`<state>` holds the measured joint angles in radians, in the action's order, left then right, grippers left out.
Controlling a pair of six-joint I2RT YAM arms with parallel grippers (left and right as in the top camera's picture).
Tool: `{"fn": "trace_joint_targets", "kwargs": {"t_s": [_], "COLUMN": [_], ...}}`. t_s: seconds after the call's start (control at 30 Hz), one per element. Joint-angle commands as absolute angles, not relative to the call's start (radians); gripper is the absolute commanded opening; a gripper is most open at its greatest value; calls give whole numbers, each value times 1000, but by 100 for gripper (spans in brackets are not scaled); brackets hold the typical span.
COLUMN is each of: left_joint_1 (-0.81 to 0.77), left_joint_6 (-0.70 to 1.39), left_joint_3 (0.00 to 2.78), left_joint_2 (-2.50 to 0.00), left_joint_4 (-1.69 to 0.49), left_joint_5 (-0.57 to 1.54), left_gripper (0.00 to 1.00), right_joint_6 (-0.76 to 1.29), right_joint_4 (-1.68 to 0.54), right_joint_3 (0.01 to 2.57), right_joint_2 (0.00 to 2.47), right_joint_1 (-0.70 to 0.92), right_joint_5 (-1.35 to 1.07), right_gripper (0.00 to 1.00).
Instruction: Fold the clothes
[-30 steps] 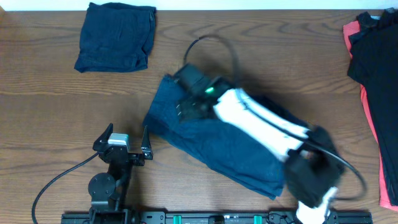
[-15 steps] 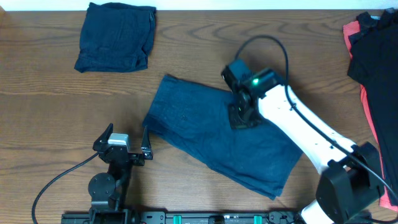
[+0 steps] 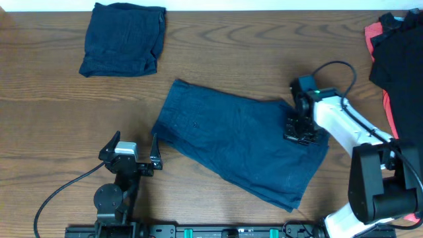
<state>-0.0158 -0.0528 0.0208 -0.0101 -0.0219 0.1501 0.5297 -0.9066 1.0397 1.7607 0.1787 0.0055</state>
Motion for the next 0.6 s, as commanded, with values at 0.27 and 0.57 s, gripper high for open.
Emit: {"fn": "trace_joint_targets", "kwargs": {"t_s": [0.27, 0.57], "left_joint_1": [-12, -12], "left_joint_6": [-59, -59], "left_joint_3": [4, 4], "left_joint_2": [-4, -4], "left_joint_4": [-56, -56], "left_joint_5": [163, 164], "left_gripper": [98, 98], "right_joint_6": [508, 572], "right_joint_4": [-704, -482], "right_joint_3": [911, 897], "right_joint_2": [1777, 1794], "right_joint_1": [104, 83], "right_joint_5": [-27, 75], "right_gripper": [5, 2]}}
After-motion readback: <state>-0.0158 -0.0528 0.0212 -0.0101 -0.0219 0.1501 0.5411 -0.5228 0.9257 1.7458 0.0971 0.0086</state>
